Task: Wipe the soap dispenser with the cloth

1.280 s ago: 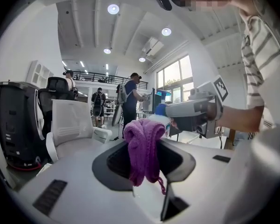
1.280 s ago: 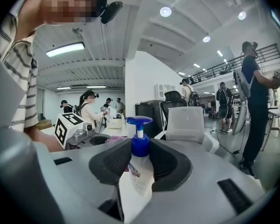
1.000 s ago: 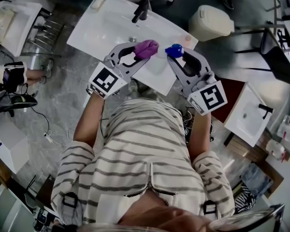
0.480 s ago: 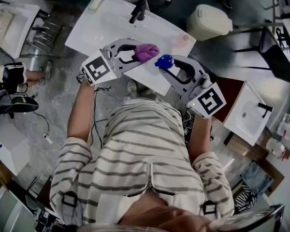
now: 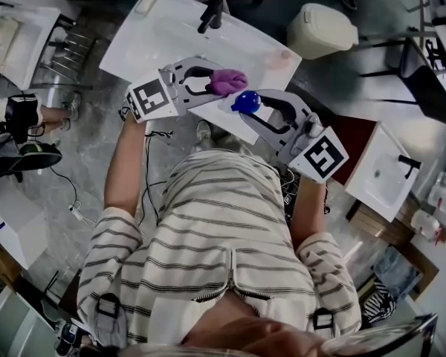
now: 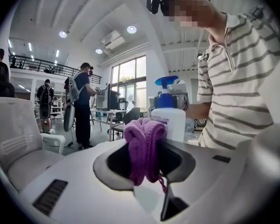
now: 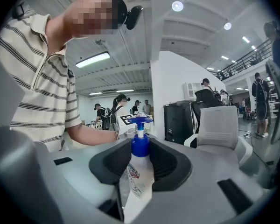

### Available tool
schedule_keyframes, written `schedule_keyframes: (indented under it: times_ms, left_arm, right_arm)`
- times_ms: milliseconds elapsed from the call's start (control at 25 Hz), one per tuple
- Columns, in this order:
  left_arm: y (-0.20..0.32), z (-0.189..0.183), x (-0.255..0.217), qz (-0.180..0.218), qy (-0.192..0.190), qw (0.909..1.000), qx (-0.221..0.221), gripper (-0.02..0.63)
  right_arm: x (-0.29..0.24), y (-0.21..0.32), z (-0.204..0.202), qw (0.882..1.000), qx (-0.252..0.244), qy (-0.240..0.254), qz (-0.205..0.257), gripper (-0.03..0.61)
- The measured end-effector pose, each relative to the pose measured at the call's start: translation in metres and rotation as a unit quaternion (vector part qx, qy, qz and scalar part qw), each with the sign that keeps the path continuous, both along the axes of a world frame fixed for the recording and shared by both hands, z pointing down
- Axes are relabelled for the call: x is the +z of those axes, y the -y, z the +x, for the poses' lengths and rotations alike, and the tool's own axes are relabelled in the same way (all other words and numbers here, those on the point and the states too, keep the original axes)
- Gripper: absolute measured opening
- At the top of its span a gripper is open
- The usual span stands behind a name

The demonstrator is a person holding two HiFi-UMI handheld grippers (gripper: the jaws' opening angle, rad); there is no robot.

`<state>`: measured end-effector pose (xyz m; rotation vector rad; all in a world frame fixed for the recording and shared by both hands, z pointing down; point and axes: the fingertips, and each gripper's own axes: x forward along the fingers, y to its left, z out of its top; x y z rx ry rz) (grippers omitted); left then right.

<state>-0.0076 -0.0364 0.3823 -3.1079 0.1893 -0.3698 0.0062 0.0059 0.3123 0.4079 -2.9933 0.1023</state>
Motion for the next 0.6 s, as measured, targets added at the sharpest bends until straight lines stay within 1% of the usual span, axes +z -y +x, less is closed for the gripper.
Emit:
schedule_keyframes:
  times_ms: [80,200,280,440,600]
  left_arm:
    - [-0.002,0.001,0.003,-0.006,0.000,0.9999,0.009,0.129]
    - [-0.004,0.002,0.010,-0.031,-0.007,0.9993,0.022,0.129]
    - [-0.004,0.002,0.014,-0.036,-0.006,0.9990,0.027,0.129]
    - [-0.007,0.001,0.023,-0.040,0.010,0.9988,0.025,0.130]
    - [-0.010,-0.003,0.032,-0.046,0.021,0.9986,0.014,0.130]
  right_arm:
    - [-0.001,-0.004,-0.002,1.000,-0.009,0.004,-0.001,0.133]
    - [-0.002,-0.007,-0.003,1.000,-0.016,0.006,0.001,0.133]
    - [-0.003,-0.007,-0.002,1.000,-0.016,0.009,-0.002,0.133]
    - [-0.005,-0.009,-0.001,1.000,-0.014,0.014,-0.004,0.133]
    - [-0.006,-0.010,0.001,1.000,-0.009,0.019,-0.004,0.133]
